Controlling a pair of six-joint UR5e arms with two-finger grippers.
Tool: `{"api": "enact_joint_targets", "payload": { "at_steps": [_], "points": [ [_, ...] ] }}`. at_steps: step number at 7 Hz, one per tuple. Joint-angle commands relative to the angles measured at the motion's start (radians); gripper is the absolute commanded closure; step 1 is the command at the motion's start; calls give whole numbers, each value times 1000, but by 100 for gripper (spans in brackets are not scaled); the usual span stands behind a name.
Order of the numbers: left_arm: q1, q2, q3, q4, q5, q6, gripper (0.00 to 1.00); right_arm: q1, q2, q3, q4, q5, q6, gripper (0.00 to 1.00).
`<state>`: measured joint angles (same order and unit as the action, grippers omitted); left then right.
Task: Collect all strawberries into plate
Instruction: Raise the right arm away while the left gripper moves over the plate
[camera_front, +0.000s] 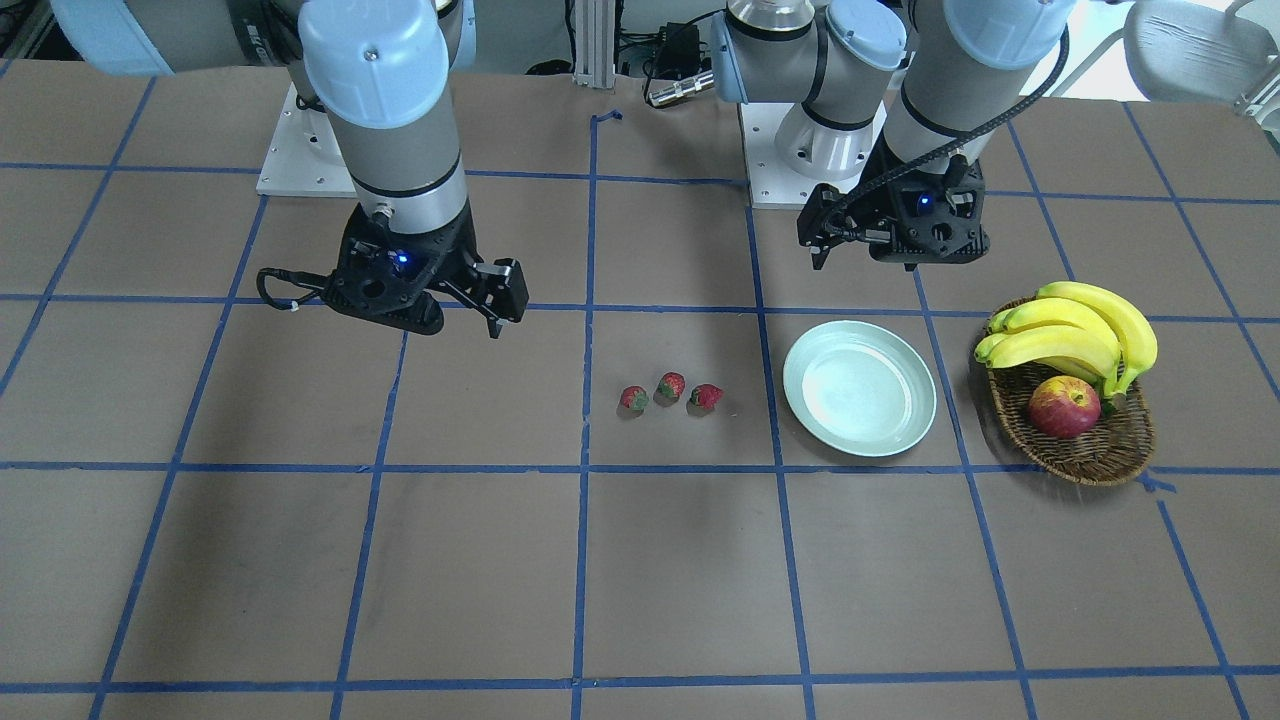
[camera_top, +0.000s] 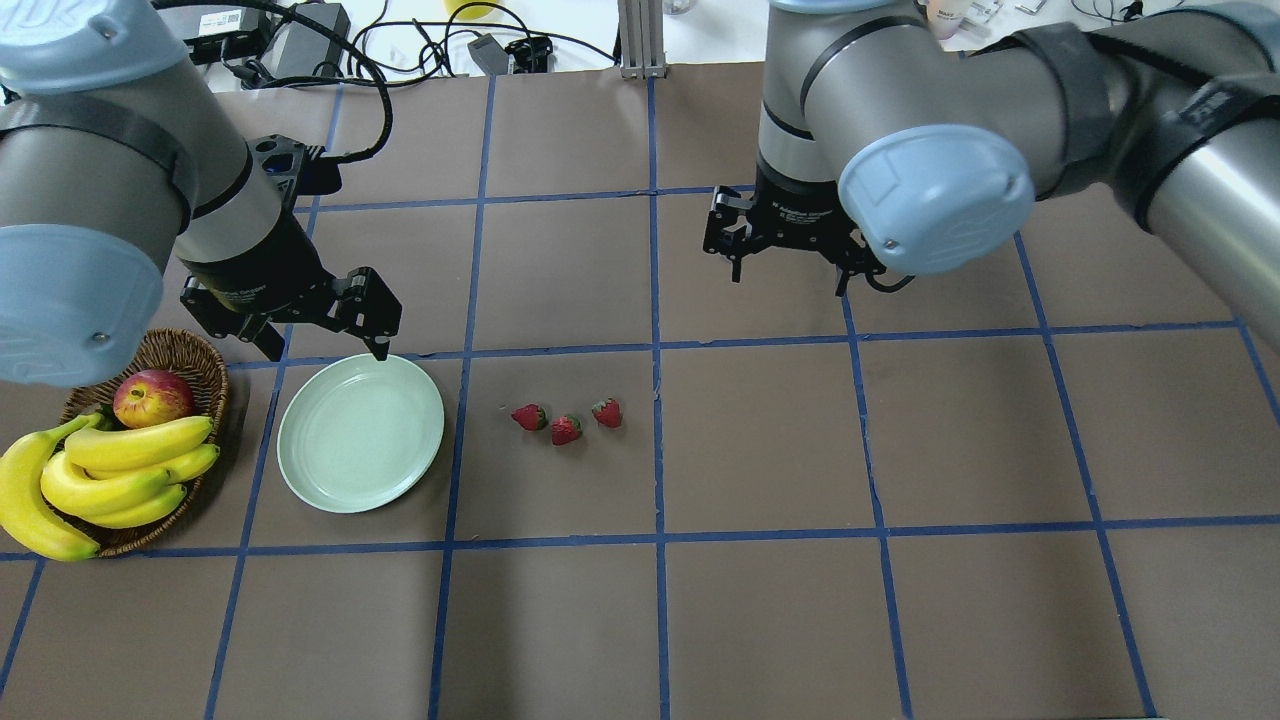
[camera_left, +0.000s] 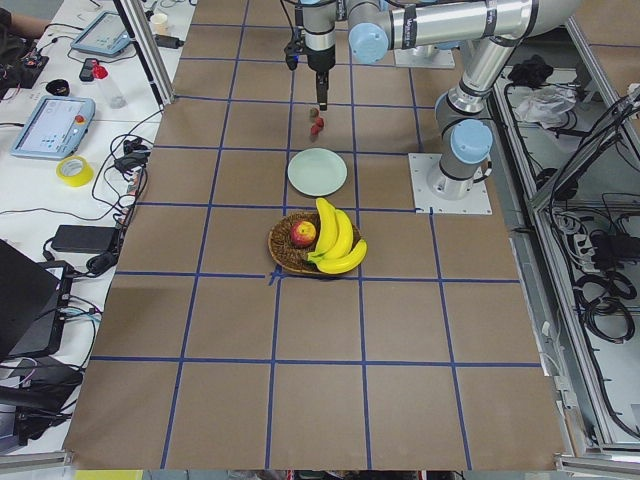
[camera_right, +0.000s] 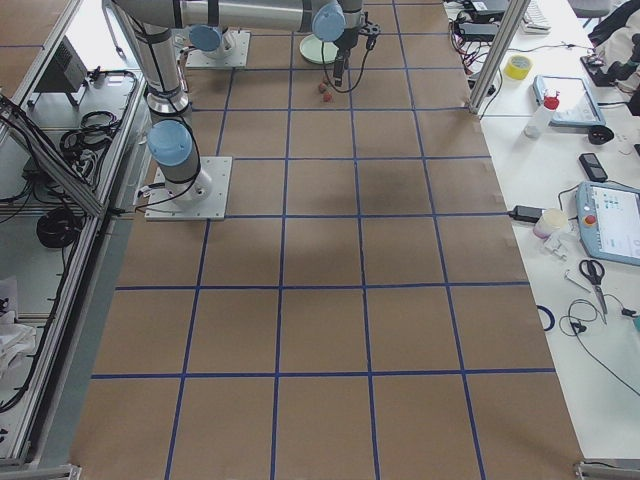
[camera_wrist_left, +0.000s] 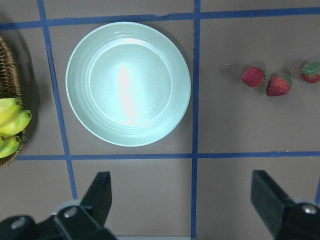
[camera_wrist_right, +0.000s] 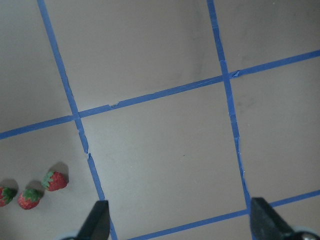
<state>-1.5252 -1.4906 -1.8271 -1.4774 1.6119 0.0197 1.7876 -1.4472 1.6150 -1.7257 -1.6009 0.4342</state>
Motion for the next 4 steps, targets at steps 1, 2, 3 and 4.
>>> {"api": "enact_joint_targets", "payload": {
  "at_steps": [1, 2, 3, 4],
  "points": [
    [-12, -14, -75, 60, -9, -247, 0, -5, -105, -26, 70, -5, -48, 0],
    [-30, -25, -107, 103, -16, -344, 0, -2, -113, -67, 84, -2, -90, 0],
    [-61, -45, -138, 165, -45, -475, 0, -4, -119, -110, 110, -7, -195, 0],
    [-81, -77, -155, 251, -53, -545, 0, -2, -116, -109, 147, -8, -212, 0]
  ]
}}
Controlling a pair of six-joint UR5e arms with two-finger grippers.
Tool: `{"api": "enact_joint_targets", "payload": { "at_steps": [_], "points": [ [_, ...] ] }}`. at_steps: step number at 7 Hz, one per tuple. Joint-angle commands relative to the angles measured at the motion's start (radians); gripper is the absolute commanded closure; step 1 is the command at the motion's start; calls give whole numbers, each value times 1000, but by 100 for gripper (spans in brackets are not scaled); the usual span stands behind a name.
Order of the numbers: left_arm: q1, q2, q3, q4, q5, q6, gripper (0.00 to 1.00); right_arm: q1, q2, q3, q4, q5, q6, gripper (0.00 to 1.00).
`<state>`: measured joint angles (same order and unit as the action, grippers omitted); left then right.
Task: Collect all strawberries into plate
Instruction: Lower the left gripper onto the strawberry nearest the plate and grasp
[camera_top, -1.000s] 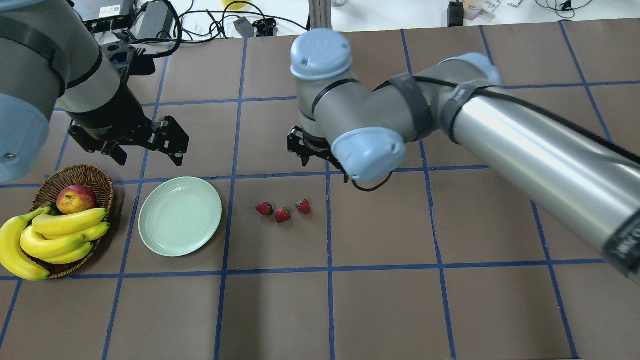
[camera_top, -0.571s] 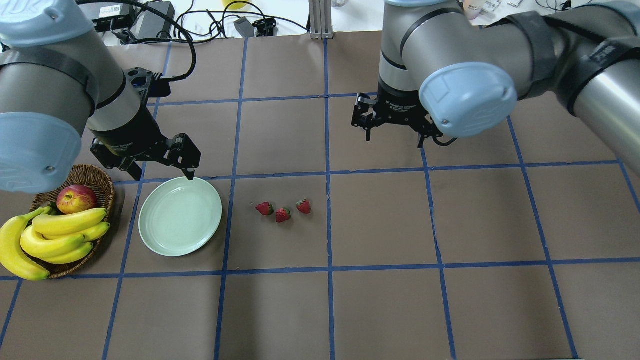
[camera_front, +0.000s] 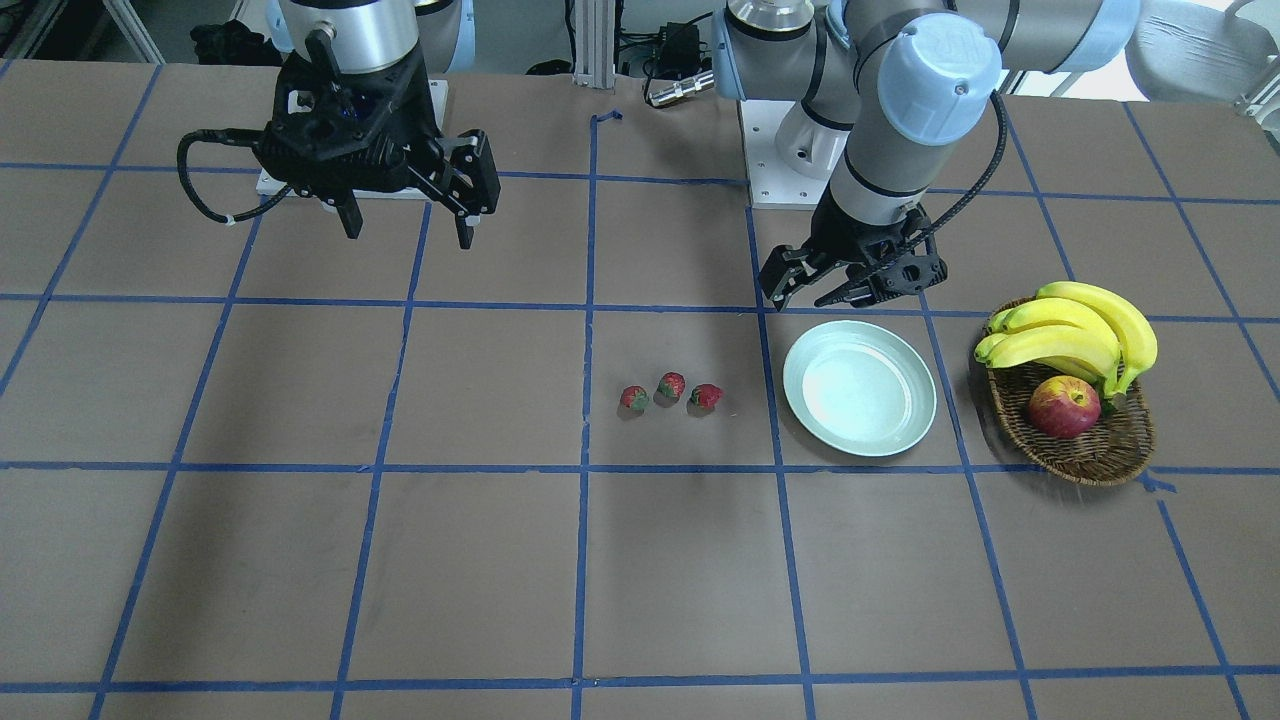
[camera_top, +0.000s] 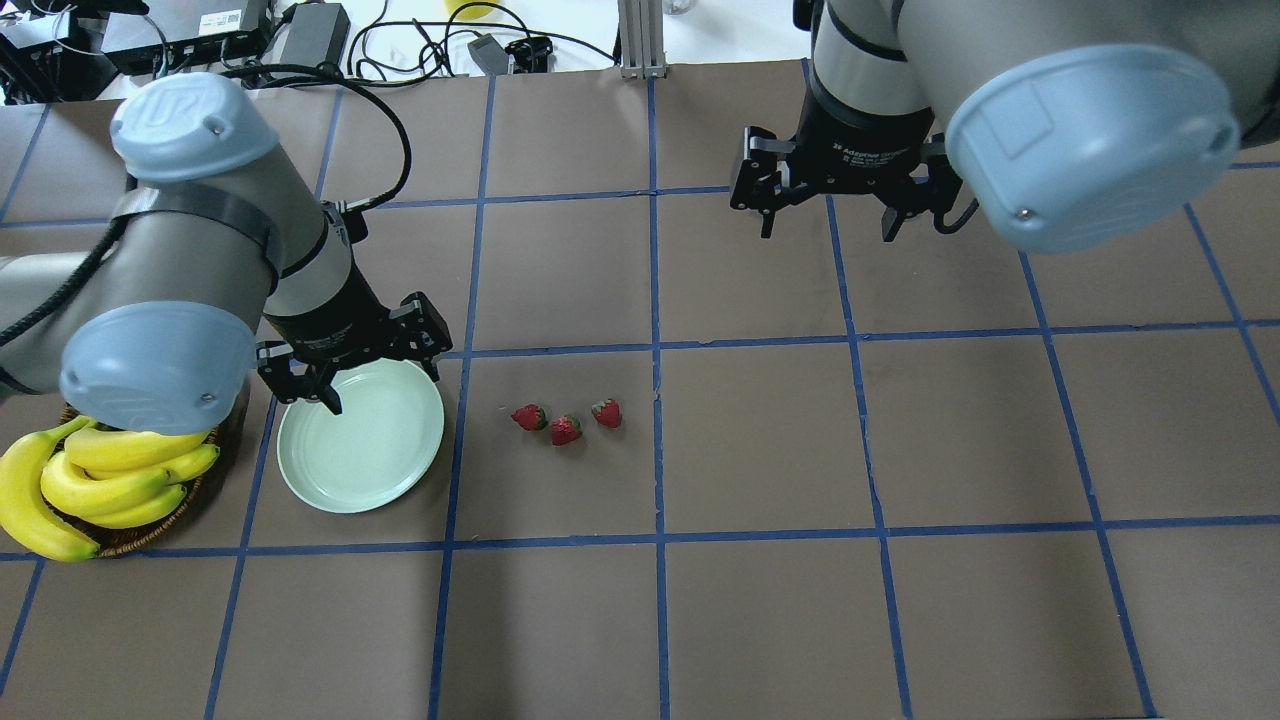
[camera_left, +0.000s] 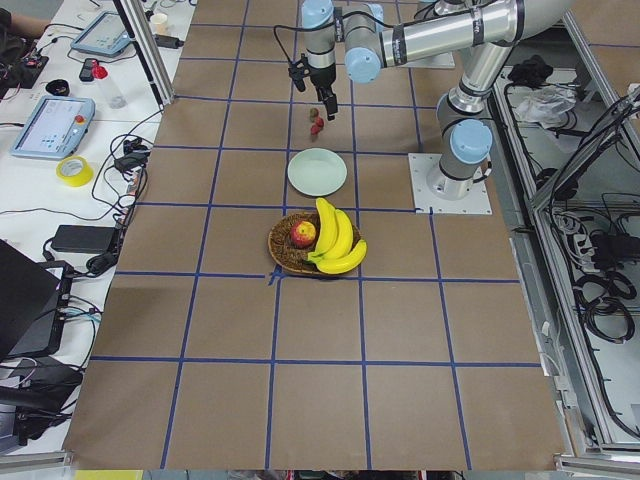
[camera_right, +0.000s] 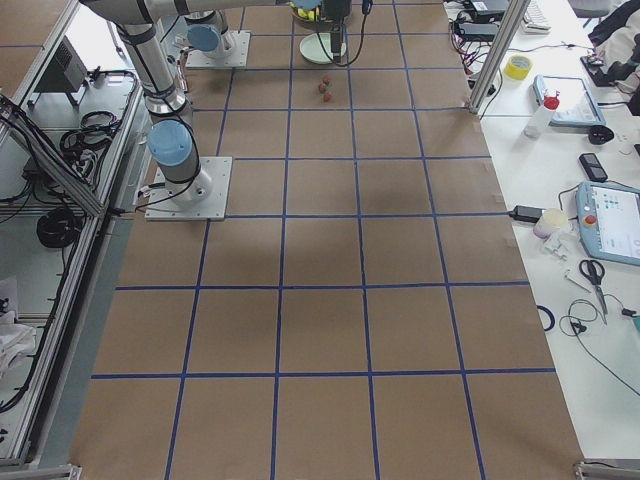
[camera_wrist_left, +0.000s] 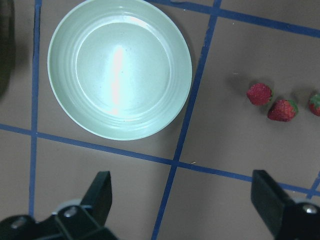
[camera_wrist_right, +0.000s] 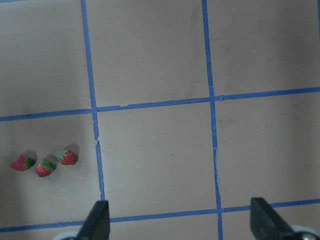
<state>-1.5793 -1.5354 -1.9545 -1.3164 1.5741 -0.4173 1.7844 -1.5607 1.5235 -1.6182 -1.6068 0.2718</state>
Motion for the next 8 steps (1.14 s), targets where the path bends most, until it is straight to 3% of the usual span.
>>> {"api": "enact_joint_targets", "payload": {
  "at_steps": [1, 5, 8],
  "points": [
    [-30, -69, -29, 144, -48, -145, 0, -10, 1, -16, 35, -5, -92, 0],
    [-33, -201, -41, 247, -111, -270, 0, -175, -4, -48, 34, 10, -271, 0],
    [-68, -284, -43, 281, -175, -444, 5, -148, -1, -39, 52, 60, -191, 0]
  ]
}}
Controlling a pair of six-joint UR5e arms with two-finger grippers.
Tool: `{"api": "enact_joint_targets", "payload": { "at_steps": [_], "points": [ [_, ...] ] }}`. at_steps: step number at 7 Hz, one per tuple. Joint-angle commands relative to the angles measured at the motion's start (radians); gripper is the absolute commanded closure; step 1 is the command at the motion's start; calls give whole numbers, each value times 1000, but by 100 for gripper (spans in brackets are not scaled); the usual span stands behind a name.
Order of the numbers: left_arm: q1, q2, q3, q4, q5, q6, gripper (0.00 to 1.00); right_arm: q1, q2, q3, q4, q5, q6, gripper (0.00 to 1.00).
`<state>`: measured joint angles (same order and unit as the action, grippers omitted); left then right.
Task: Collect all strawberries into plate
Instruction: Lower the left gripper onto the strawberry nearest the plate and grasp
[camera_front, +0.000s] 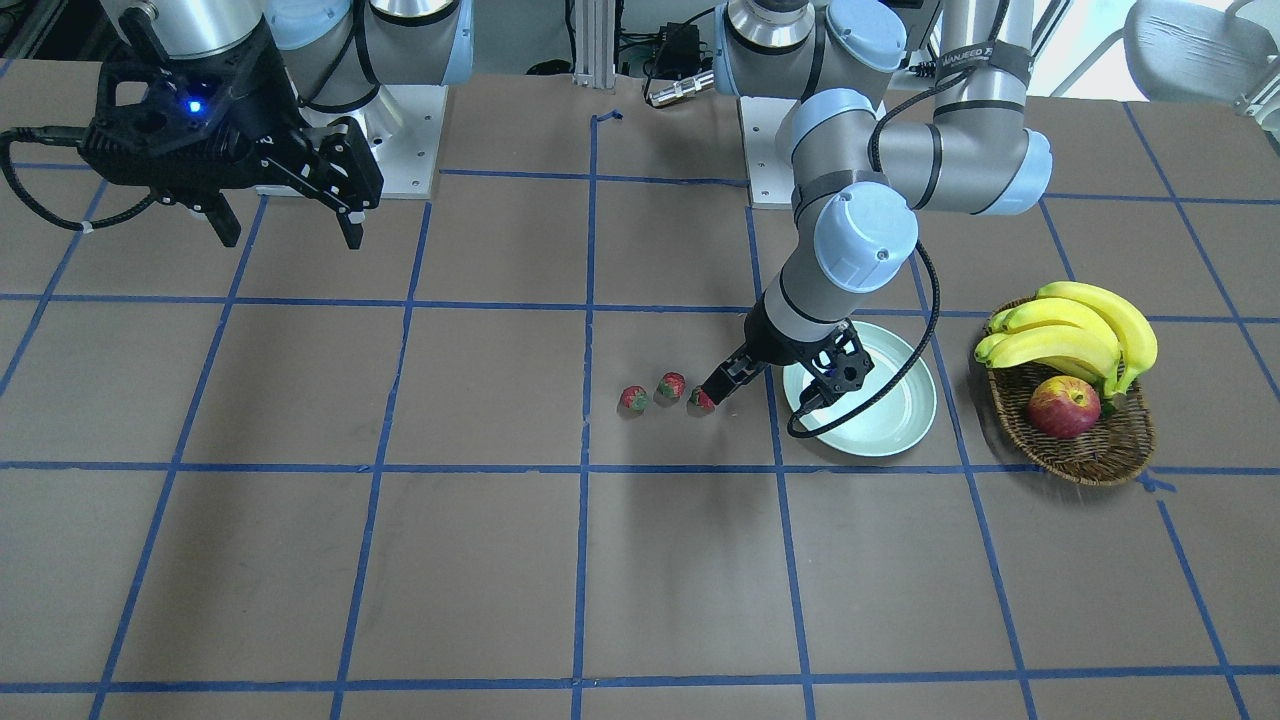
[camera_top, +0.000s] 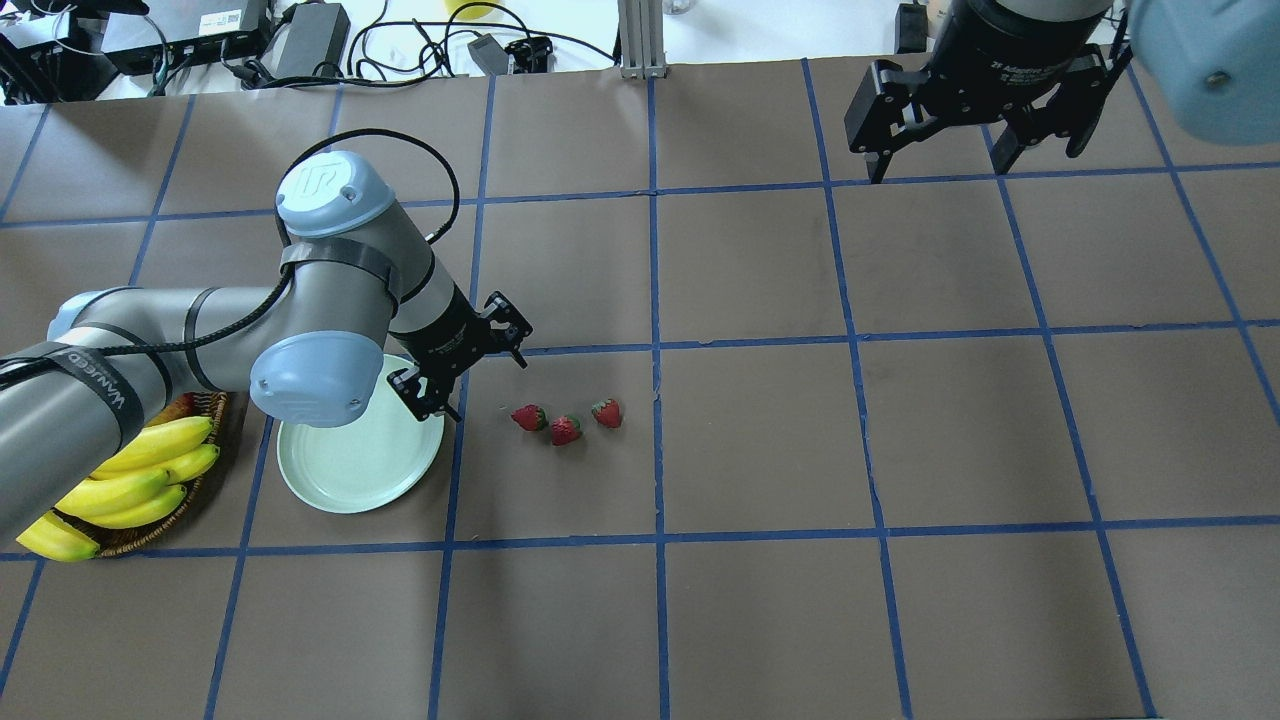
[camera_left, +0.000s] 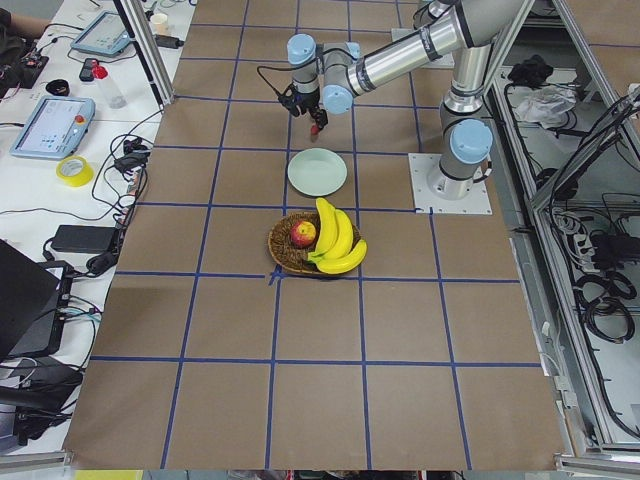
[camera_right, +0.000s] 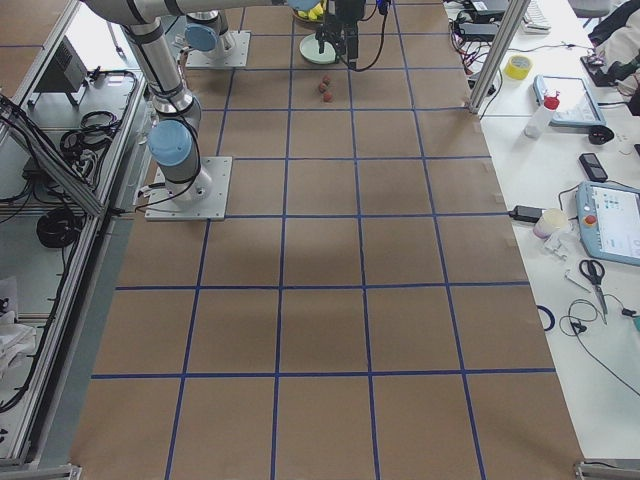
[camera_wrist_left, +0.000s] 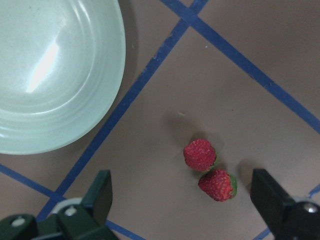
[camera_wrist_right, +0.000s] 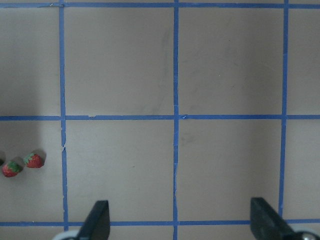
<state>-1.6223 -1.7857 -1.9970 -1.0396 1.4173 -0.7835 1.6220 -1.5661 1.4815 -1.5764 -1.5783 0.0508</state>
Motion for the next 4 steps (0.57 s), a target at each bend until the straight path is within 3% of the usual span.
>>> {"api": "enact_joint_targets", "payload": {
  "at_steps": [1, 4],
  "points": [
    [-40, -55, 1, 7, -15, -91, 6, 24, 8, 10, 15, 35, -38, 0],
    [-39, -110, 3, 75, -9, -91, 6, 27, -2, 20, 12, 18, -40, 0]
  ]
}}
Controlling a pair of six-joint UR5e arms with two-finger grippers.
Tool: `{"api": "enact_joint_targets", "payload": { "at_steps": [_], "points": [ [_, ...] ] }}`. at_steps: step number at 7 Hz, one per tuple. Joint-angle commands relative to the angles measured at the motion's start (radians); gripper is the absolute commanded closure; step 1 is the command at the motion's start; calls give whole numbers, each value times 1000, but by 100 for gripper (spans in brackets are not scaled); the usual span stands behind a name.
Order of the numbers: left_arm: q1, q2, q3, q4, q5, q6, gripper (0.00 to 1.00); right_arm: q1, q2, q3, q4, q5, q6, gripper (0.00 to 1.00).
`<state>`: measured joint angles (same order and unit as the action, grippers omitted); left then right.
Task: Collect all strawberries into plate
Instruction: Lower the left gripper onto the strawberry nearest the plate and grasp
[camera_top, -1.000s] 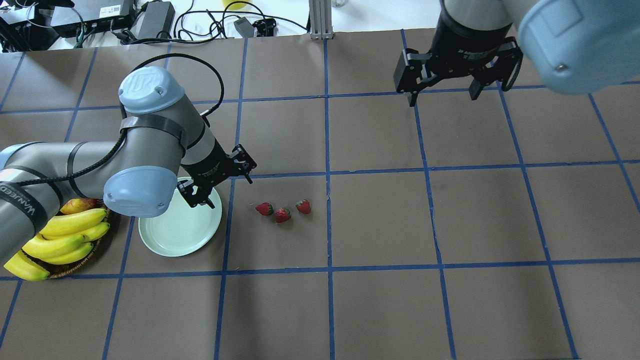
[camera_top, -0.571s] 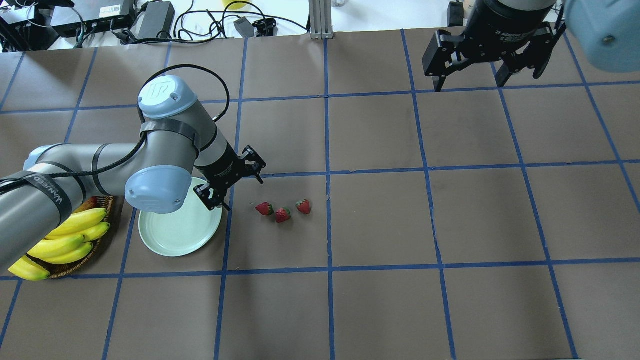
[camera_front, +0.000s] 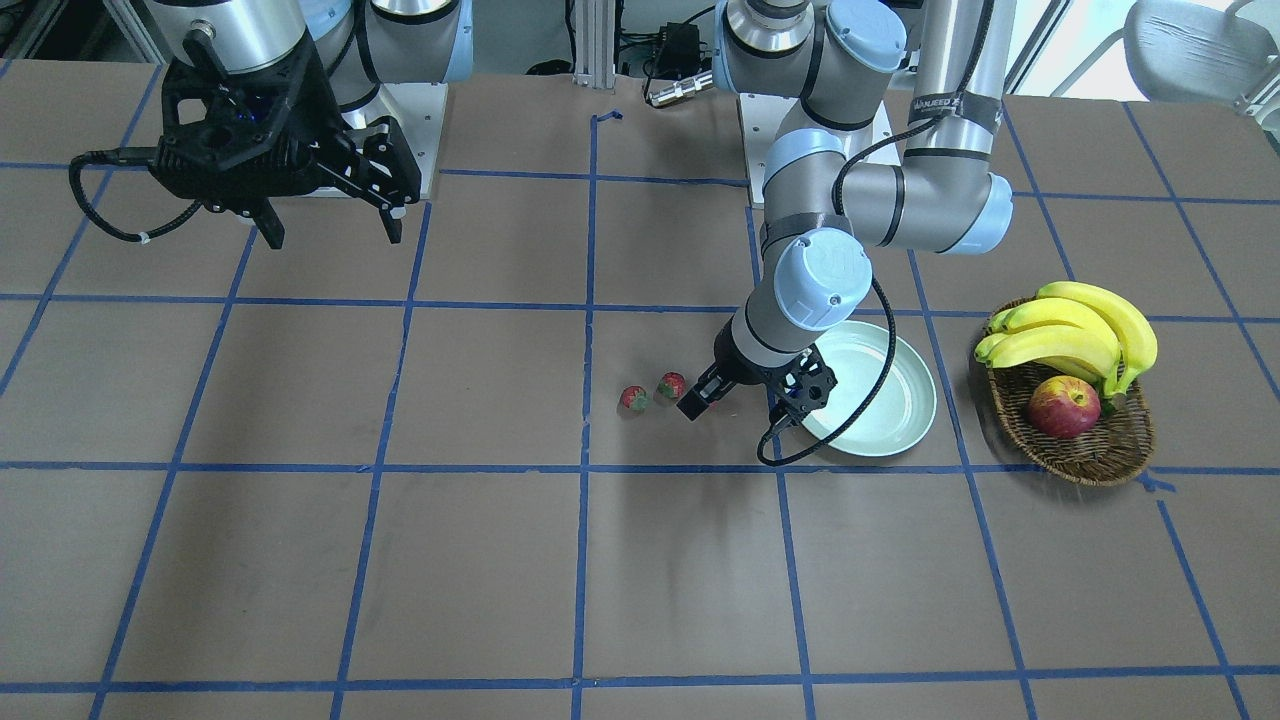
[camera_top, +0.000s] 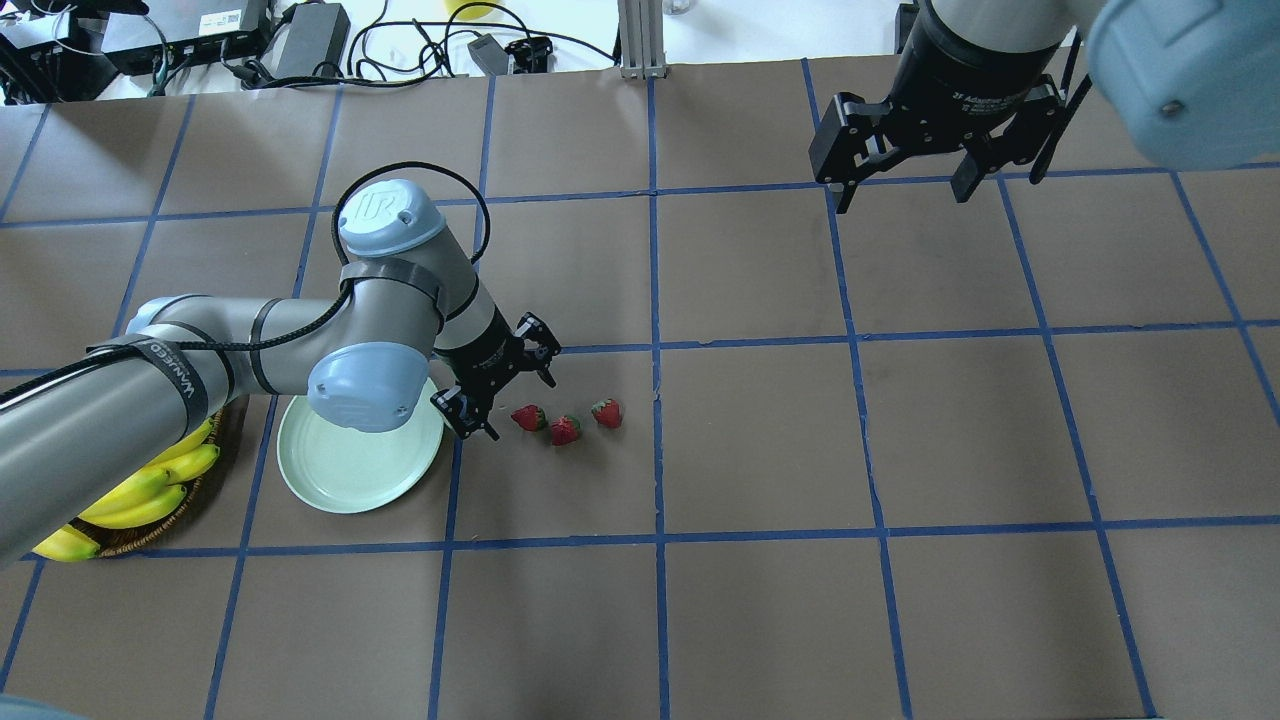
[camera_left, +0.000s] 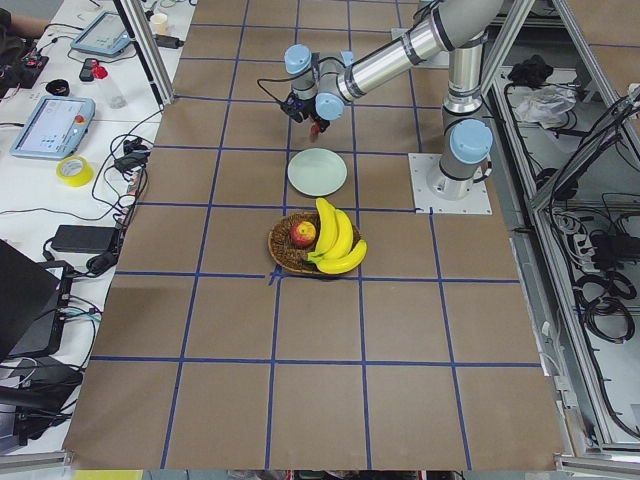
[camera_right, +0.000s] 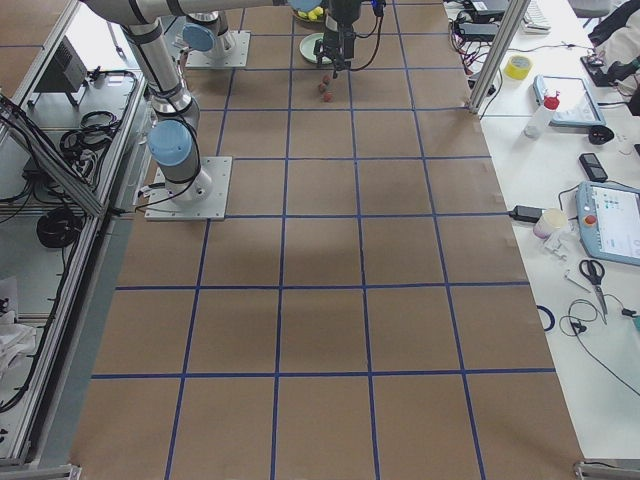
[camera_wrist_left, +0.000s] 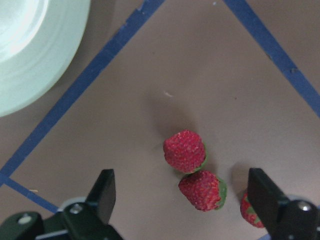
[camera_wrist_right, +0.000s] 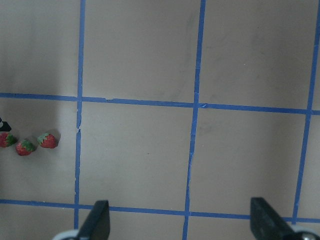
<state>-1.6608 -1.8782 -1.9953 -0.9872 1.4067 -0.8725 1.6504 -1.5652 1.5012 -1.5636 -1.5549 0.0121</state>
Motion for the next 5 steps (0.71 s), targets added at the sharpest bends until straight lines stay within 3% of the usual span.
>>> {"api": "enact_joint_targets", "payload": {
  "at_steps": [1, 2, 3, 4, 5],
  "points": [
    [-2, -31, 0, 22, -2, -2, 10, -15, -1, -25, 5, -11, 3, 0],
    [-2, -44, 0, 22, -2, -2, 15, -61, 7, -74, 70, -60, 3, 0],
    [-2, -48, 0, 22, -8, -2, 33, -140, 14, -117, 89, -44, -1, 0],
    [-1, -48, 0, 21, -11, 4, 62, -130, 7, -104, 102, -7, 24, 0],
    [-2, -48, 1, 21, -9, 10, 100, -42, 16, -86, 90, -7, 104, 0]
  ]
}}
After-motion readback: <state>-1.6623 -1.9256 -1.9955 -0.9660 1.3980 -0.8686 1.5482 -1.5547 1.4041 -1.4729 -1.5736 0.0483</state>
